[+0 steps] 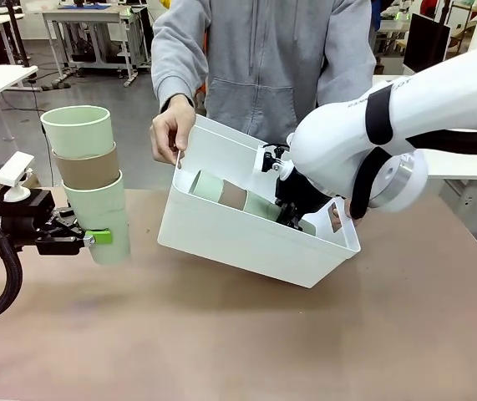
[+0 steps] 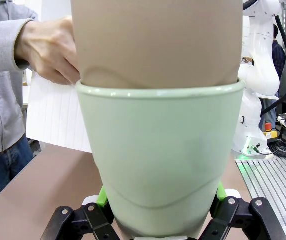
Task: Stack the cups and store them in the basket.
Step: Place the stack of Reusable plastic cups into the Pantry Basket.
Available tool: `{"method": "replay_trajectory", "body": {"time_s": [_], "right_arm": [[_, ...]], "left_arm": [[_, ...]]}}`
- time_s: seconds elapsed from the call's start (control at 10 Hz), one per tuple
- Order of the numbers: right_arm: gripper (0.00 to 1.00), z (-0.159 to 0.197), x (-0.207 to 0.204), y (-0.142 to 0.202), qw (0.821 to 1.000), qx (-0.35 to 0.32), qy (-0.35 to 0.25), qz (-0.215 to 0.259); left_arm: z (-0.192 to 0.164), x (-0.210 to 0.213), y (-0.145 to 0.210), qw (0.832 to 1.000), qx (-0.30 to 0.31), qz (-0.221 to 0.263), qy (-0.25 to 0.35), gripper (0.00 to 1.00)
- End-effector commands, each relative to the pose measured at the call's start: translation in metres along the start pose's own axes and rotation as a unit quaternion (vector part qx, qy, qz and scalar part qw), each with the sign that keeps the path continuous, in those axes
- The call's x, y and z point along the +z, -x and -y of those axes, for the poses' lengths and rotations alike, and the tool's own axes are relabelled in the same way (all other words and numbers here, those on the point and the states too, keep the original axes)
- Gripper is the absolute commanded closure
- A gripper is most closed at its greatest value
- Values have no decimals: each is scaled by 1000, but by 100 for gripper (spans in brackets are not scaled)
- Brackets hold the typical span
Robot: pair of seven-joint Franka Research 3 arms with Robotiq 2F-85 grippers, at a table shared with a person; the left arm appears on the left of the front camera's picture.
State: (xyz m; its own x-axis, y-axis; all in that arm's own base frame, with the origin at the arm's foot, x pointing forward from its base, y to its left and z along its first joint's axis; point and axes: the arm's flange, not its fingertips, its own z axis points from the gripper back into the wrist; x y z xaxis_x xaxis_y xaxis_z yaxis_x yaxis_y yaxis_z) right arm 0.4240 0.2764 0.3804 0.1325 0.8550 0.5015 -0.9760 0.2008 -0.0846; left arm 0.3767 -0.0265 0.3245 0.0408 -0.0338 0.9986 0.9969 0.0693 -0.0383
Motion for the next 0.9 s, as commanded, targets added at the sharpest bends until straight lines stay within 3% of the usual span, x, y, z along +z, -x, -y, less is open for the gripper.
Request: {"method": "replay_trajectory", "body": {"time_s": [0.0, 0.1, 0.3, 0.7, 0.8], "right_arm": [[15, 4, -3, 1, 1000, -2, 7, 17], [15, 6, -4, 3, 1000, -4, 5, 17], [0, 7, -7, 7, 1000, -5, 3, 14], [0, 14, 27, 7, 999, -11, -2, 44], [0, 19, 56, 5, 998, -21, -7, 66]], "left_arm": [[0, 1, -4, 1000, -7, 4, 0, 16], [0, 1, -4, 1000, -7, 4, 0, 16], [0, 1, -4, 1000, -7, 4, 0, 16], [0, 1, -4, 1000, -7, 4, 0, 16], [0, 1, -4, 1000, -7, 4, 0, 16]]}}
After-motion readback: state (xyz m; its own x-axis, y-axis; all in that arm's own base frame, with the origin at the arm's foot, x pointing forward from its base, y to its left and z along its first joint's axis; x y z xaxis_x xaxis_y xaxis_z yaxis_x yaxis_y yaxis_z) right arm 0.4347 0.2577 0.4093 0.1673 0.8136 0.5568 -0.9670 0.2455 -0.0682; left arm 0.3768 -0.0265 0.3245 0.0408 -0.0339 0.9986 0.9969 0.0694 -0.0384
